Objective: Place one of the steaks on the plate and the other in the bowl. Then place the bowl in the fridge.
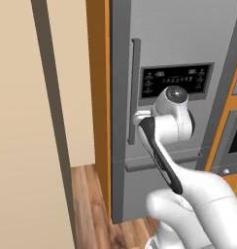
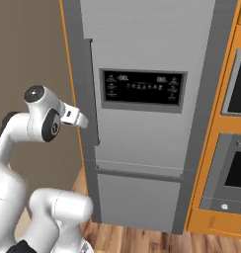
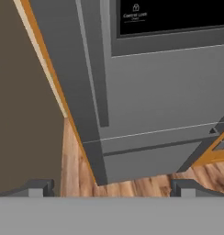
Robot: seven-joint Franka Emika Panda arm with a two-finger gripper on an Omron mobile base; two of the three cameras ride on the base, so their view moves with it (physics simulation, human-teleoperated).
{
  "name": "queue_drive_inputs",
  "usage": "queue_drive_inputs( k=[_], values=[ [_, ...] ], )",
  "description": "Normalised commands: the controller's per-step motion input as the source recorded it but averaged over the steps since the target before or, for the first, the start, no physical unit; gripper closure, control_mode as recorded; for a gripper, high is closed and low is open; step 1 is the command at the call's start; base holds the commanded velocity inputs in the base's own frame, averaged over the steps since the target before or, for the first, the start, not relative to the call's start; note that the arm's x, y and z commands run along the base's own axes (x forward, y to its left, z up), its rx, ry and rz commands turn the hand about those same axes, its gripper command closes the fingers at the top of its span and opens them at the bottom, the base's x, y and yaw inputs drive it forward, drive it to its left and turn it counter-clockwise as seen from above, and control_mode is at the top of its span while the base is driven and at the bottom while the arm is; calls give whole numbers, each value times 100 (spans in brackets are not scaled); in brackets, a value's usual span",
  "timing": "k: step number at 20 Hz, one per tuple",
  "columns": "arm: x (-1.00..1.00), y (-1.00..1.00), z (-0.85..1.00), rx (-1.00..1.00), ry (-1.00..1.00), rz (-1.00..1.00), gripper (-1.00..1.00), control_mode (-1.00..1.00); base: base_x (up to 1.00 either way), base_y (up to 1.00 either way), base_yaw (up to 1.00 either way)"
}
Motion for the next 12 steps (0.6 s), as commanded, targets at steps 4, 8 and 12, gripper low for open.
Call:
queue_drive_inputs(
  k=[4,8,12],
  values=[
    [82,-15,0,0,2,7,-100,-100,0,0,0],
    [72,-10,-9,0,0,10,-100,-100,0,0,0],
    [54,0,-17,0,-1,12,-100,-100,0,0,0]
  ],
)
